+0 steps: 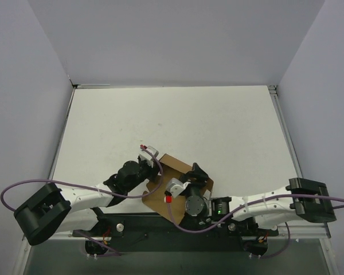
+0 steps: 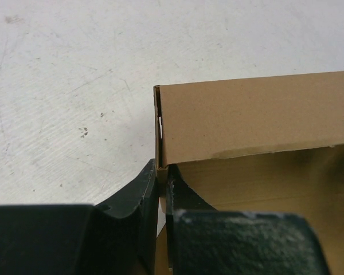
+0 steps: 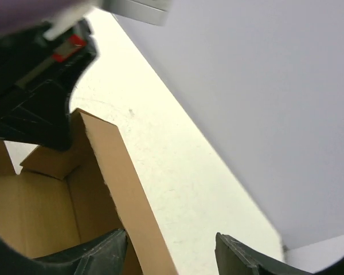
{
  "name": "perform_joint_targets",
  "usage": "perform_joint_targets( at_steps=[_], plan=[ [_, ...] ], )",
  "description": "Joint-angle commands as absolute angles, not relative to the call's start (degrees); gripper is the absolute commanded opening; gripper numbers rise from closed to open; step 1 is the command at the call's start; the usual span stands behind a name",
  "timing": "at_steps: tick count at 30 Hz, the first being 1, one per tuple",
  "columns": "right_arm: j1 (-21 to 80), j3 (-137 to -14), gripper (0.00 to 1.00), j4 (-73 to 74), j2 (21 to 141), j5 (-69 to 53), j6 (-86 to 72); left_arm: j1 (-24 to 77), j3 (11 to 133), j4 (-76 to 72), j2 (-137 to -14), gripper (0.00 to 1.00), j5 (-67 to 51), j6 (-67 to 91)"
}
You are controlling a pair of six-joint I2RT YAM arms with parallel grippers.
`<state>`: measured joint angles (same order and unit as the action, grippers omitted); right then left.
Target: Fold the paper box
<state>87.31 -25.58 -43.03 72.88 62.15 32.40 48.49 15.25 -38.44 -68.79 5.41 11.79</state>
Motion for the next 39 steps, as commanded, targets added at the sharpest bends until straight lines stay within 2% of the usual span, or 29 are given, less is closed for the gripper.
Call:
perform_joint_targets(
  at_steps=[1,4,6,8,9,11,15,19,23,26,39],
  plan=[
    [87.45,-27.25,0.63,-20.95,63.05,65.47,11.36,49.39,15.29,-34.56,-66.36,0.0,14.75,15.64],
    [88.06,-28.56,0.63,-9.26,57.42,66.18,1.0,49.74,16.17,-31.3,-65.66,0.0,17.92,16.96],
    [88.07,-33.38,0.61,2.99,54.42,65.48,-11.46,49.83,16.87,-29.72,-65.39,0.0,19.5,18.01],
    [88.07,-38.29,0.6,7.98,53.18,64.51,-18.77,50.27,17.57,-27.25,-65.22,0.0,21.52,18.89],
    [88.07,-39.71,0.59,12.09,52.39,62.95,-28.03,50.45,17.49,-26.9,-65.04,0.0,22.32,19.77],
    [88.07,-41.56,0.59,13.09,51.86,61.09,-36.69,51.24,17.66,-26.19,-64.69,0.0,24.33,20.3],
    [87.89,-42.36,0.6,13.1,53.43,56.88,-64.59,52.56,18.72,-24.09,-64.77,0.0,27.06,21.7],
    [86.14,-42.54,0.66,11.96,56.51,52.41,-78.36,54.4,20.04,-22.42,-65.65,0.0,29.96,22.32],
    [80.17,-36.67,0.64,1.7,56.95,42.9,-83.22,56.68,20.74,-21.97,-66.88,0.0,34.52,22.67],
    [78.93,-30.94,0.64,-8.25,56.6,44.55,-87.09,58.36,20.74,-22.23,-67.32,0.0,36.99,23.38],
    [74.18,-28.04,0.64,-10.11,61.87,44.47,-95.45,63.01,20.13,-28.65,-73.12,0.0,42.71,25.14]
  ],
)
